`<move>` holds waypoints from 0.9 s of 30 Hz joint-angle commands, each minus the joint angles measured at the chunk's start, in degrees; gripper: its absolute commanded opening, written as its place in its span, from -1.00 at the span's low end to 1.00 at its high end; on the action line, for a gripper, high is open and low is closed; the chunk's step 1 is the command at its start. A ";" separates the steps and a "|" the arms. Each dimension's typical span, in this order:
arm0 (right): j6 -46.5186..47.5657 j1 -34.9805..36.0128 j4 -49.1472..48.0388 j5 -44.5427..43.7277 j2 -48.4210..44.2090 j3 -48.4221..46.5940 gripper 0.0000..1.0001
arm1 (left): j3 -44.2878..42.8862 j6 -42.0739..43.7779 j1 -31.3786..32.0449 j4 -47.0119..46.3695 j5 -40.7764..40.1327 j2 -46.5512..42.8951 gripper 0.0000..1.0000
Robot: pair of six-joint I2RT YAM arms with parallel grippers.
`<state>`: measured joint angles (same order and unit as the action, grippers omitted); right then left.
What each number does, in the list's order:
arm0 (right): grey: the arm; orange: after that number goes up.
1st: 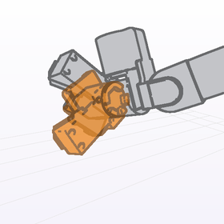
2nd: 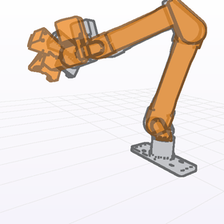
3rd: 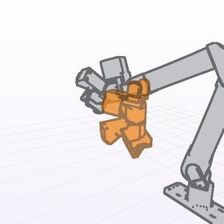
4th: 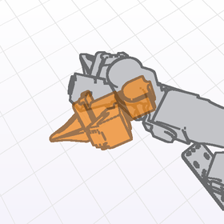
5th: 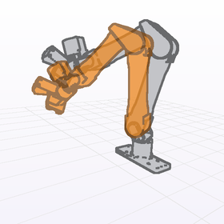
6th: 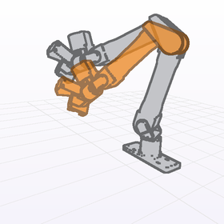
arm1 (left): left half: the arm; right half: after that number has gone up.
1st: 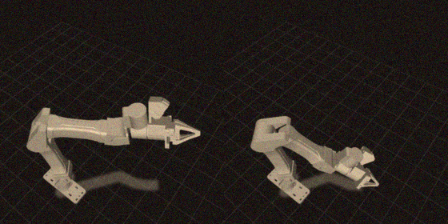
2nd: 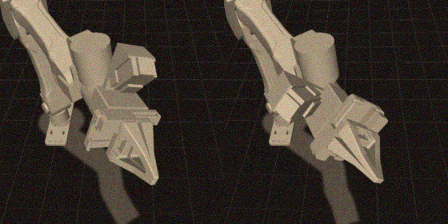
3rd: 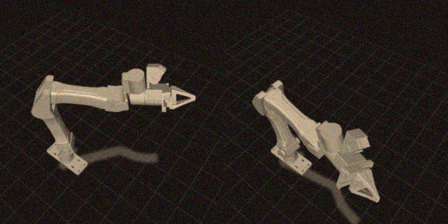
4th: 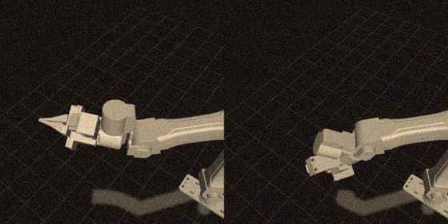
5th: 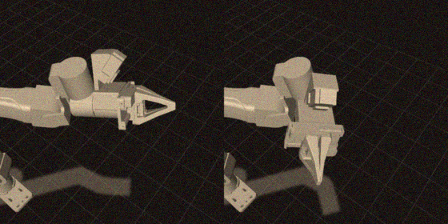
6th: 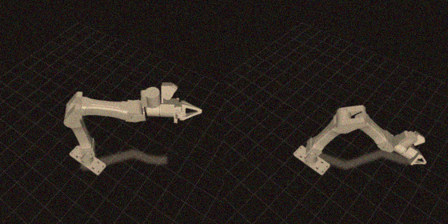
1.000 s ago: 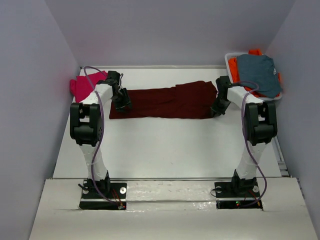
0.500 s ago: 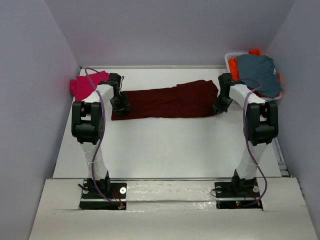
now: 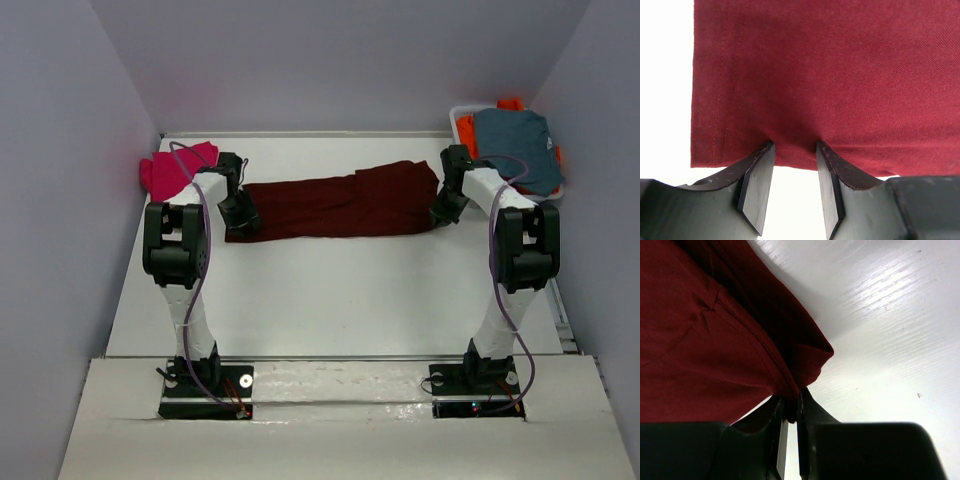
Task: Fold and stack the t-shirts
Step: Fold the tshirt
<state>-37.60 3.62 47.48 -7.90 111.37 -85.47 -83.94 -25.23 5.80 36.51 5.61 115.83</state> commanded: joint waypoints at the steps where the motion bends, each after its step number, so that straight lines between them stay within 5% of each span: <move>1: 1.22 -1.07 0.86 -1.59 -1.86 -3.03 -0.78 | 1.68 -0.25 -0.97 2.60 -1.65 0.36 0.02; 27: 4.38 -3.18 0.94 -0.81 -1.07 -2.94 -0.79 | 3.35 0.89 -3.78 2.51 -2.53 -2.98 0.03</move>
<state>-34.72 1.65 47.64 -7.40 111.37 -86.61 -82.63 -26.00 3.22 36.67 5.63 114.98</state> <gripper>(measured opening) 0.151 0.516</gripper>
